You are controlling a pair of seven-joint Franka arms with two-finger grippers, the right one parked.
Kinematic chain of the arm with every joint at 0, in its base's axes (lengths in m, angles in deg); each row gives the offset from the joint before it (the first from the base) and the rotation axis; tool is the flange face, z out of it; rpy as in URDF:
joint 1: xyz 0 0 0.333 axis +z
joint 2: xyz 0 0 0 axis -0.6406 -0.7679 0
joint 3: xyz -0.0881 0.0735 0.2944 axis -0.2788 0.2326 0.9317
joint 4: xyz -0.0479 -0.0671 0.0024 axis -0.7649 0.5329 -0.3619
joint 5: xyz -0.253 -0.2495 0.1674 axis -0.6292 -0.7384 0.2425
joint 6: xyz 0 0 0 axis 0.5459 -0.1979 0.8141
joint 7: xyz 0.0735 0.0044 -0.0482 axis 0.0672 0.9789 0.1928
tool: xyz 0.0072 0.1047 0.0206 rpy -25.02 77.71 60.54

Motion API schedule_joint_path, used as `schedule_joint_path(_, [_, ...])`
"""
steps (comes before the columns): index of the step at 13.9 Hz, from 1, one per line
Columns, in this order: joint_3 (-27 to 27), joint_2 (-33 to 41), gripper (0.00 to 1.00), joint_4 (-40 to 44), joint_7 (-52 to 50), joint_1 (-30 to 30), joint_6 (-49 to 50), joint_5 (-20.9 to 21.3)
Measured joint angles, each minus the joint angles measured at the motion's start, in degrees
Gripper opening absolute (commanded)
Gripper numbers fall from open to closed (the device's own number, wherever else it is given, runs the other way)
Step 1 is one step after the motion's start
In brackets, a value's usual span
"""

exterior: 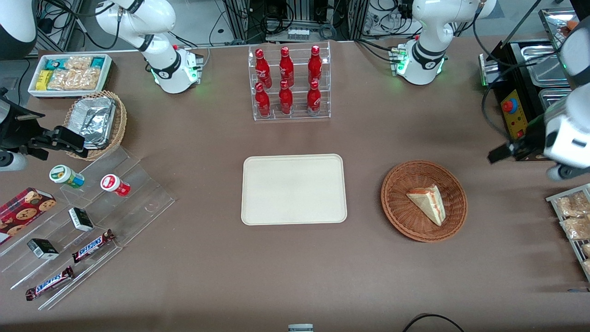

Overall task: Place sandwich from basket to tray
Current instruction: 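Move the left gripper over the wicker basket above the wrapped sandwich, then lower the left gripper and close it on the wrapped sandwich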

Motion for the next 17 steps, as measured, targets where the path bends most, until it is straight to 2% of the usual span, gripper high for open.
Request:
schedule_joint_path(4, [-0.58,-0.10,1.00,-14.19,-15.40,-0.61,-19.62,-0.21])
schedule_joint_path(8, [-0.81,-1.76,1.00,-25.71,-21.28,-3.06,-37.10,-0.25])
schedule_joint_path(11, [-0.86,-4.98,1.00,-27.34,-24.10,-5.01,-43.69,-0.28])
schedule_joint_path(17, [-0.86,-9.94,1.00,-27.34,-24.44,-6.21,-48.09,0.73])
